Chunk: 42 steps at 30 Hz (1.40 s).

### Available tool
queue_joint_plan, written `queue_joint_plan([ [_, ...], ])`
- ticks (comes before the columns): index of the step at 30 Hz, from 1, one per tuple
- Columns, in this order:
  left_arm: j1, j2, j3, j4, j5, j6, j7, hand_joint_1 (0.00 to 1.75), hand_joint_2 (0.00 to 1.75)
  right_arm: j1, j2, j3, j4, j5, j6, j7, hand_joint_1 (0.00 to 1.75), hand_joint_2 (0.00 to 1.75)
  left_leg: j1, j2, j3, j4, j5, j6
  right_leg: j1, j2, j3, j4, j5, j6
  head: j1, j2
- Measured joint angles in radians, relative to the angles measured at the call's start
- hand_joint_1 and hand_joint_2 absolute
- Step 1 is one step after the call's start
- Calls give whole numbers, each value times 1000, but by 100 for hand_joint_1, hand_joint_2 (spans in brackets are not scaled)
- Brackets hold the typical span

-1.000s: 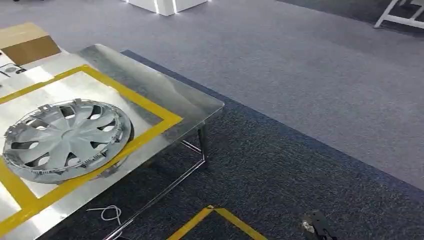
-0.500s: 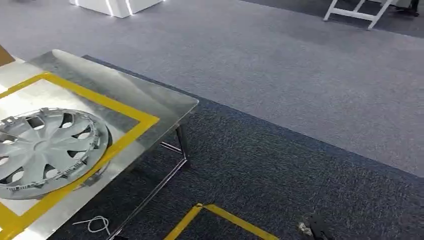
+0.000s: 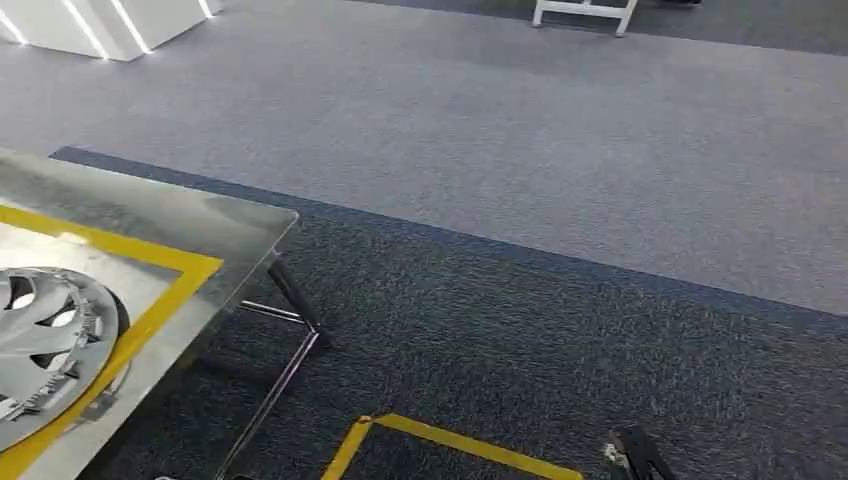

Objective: Take the parts from the cabinet and place them on the table.

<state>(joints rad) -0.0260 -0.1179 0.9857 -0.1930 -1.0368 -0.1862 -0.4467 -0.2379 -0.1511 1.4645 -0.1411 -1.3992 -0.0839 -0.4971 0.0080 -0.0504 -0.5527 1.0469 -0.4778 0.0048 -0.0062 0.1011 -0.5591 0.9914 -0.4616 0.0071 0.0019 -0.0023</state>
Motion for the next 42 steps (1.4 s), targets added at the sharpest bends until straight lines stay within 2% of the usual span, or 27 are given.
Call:
queue_joint_plan([
  [1, 0, 2, 0, 0, 0, 0, 0, 0, 0, -2, 2, 0, 0, 0, 0, 0, 0, 0, 3, -40, 9, -21, -13, 6, 5, 10, -4, 4, 0, 6, 3, 0],
  [3, -2, 2, 0, 0, 0, 0, 0, 0, 0, -3, 2, 0, 0, 0, -1, 0, 0, 0, 0, -24, 9, -34, -15, 6, -4, 34, -19, 5, 6, 21, 2, 0],
  [5, -3, 2, 0, 0, 0, 0, 0, 0, 0, 6, 2, 0, 0, 0, -3, 0, 0, 0, 0, -3, 13, -44, -9, 20, -5, 55, -28, -4, 13, 37, 3, 0],
  [6, -4, 3, 0, 0, 0, 0, 0, 0, 0, 11, 2, 0, 0, 0, -3, 0, 0, 0, 5, 16, 18, -57, -2, 27, -5, 14, -34, 10, 5, 37, 2, 0],
  [7, -6, 3, 1, 0, 0, 0, 0, 0, 0, 9, 3, 0, 0, 2, -2, 0, 0, 0, 3, 25, 20, -61, -1, 33, -1, -50, -52, 47, -24, 41, 10, 0],
  [8, -4, 3, 1, 0, 0, 0, 0, 0, 0, 4, 3, 0, 0, 1, -3, 0, 0, 0, 0, 40, 19, -60, -2, 36, -3, -77, -87, 117, -63, 46, 13, 0],
  [10, 0, 3, 1, 0, 0, 0, 0, 0, 0, 0, 4, 0, 0, 0, -3, 0, 0, 0, -4, 73, 18, -60, -3, 38, -7, -92, -168, 285, -134, 53, 12, 0],
  [11, 1, 3, 1, 0, 0, 0, 0, 0, 0, 3, 4, 0, 0, 0, -3, 0, 0, 0, -4, 86, 18, -60, -4, 38, -9, -93, -186, 322, -138, 57, 13, 0],
  [12, 1, 3, 1, 0, 0, 0, 0, 0, 0, 7, 4, 0, 0, 0, -3, 0, 0, 0, -4, 99, 19, -60, -5, 36, -10, -95, -177, 305, -119, 59, 13, 0],
  [14, -1, 2, 1, 0, 0, 0, 0, 0, 0, 8, 3, 0, 0, 0, -3, 0, 0, 0, -4, 124, 23, -59, -10, 29, -13, -113, -88, 143, -38, 60, 13, 0],
  [15, -2, 2, 1, 0, 0, 0, 0, 0, 0, 7, 3, 0, 0, 0, -3, 0, 0, 0, -5, 136, 28, -58, -13, 24, -13, -151, -29, 43, -4, 60, 13, 0],
  [16, -2, 3, 1, 0, 0, -1, 0, 0, 0, 4, 4, 0, 0, 0, -3, 0, 0, 0, -14, 143, 32, -57, -19, 17, -7, -196, -9, 5, -15, 54, 15, 0],
  [20, -5, 2, 1, 0, -1, -2, 0, 0, 0, 12, 3, 0, 0, 0, -3, -1, 0, 0, -11, 181, 42, -58, -22, -2, -3, -145, -8, 4, -4, 23, 11, 0],
  [21, -5, 2, 1, 0, -2, -2, 0, 0, 0, 16, 2, 0, 0, 0, -3, -2, 0, 0, -7, 155, 40, -52, -34, -14, -8, -134, -5, -2, 2, 13, 9, 0],
  [22, -5, 2, 1, 0, -2, -1, -2, 0, 0, 16, 2, 0, 0, 0, -3, -3, 0, 0, -3, 100, 30, -23, -58, -16, -8, -124, -6, -2, 3, 10, 5, 0],
  [23, -3, 2, 1, 0, -2, 1, -2, 0, 0, 13, 2, 0, 0, 0, -3, -5, 0, 0, -2, 71, 0, 42, -98, -15, -8, -111, -7, -2, 3, 4, 4, 0],
  [27, 5, 0, 1, 0, -4, 1, -2, 0, 0, 13, 2, 0, 0, 0, -3, -5, 0, 0, -2, 58, -109, 261, -180, -12, -1, -69, -8, -1, 3, -2, 3, 0],
  [28, 5, 0, 1, 0, -6, 1, -2, 0, 0, 15, 2, 0, 0, 0, -3, -5, 0, 0, -2, 58, -115, 264, -166, -9, 0, -54, -7, -1, 4, -2, 4, 0],
  [30, 3, 0, 1, 0, -9, 1, -4, 0, 0, 14, 2, 0, 0, 0, -3, -6, 0, 0, -2, 51, -75, 159, -76, 0, 2, -23, -5, 0, 4, -2, 4, 0],
  [31, 2, 1, 1, 0, -10, 1, -5, 0, 0, 14, 2, 0, 0, 0, -3, -6, 0, 0, -2, 32, -37, 74, -27, 6, 3, -10, -2, 0, 4, -1, 3, 0],
  [32, 3, 3, 1, 0, -10, 2, -8, 0, 0, 14, 3, 0, 0, 0, -3, -6, 0, 0, -2, -23, -7, 2, 8, 11, 0, 0, -3, 0, 5, 0, 4, 0],
  [33, 2, 4, 0, 0, -11, 5, -15, 0, 0, 11, 6, 0, 0, -2, -2, -5, 0, 0, 3, -51, 3, -29, 1, 18, 6, 14, -9, 8, 3, 6, 5, 0],
  [34, 1, 4, 0, 0, -12, 6, -18, 0, 0, 12, 6, 0, 0, -3, 0, -6, 0, 0, 0, -41, 6, -35, -6, 11, 1, 25, -18, 8, 6, 12, 3, 0],
  [37, -1, 3, -3, 0, -18, 11, -22, 0, 0, 24, 6, 0, 0, -5, 2, -7, 0, 0, 1, -8, 8, -51, 3, 26, -4, 54, -37, 0, 14, 35, 5, 0],
  [39, -4, 5, -5, 0, -20, 13, -23, 0, 0, 25, 7, 0, 0, -5, 5, -10, 0, 0, 0, 22, 14, -62, 8, 38, 1, -62, -65, 67, -35, 39, 13, 0],
  [40, -2, 6, -5, 0, -22, 14, -23, 0, 0, 21, 8, 0, 0, -7, 6, -12, 0, 0, -3, 38, 13, -61, 7, 39, -1, -82, -102, 142, -75, 43, 14, 0],
  [42, 1, 8, -6, 0, -30, 19, -27, 0, 0, 25, 8, -4, 0, -11, 9, -15, 0, 0, -7, 71, 12, -61, 5, 41, -6, -91, -177, 299, -136, 52, 13, 0],
])
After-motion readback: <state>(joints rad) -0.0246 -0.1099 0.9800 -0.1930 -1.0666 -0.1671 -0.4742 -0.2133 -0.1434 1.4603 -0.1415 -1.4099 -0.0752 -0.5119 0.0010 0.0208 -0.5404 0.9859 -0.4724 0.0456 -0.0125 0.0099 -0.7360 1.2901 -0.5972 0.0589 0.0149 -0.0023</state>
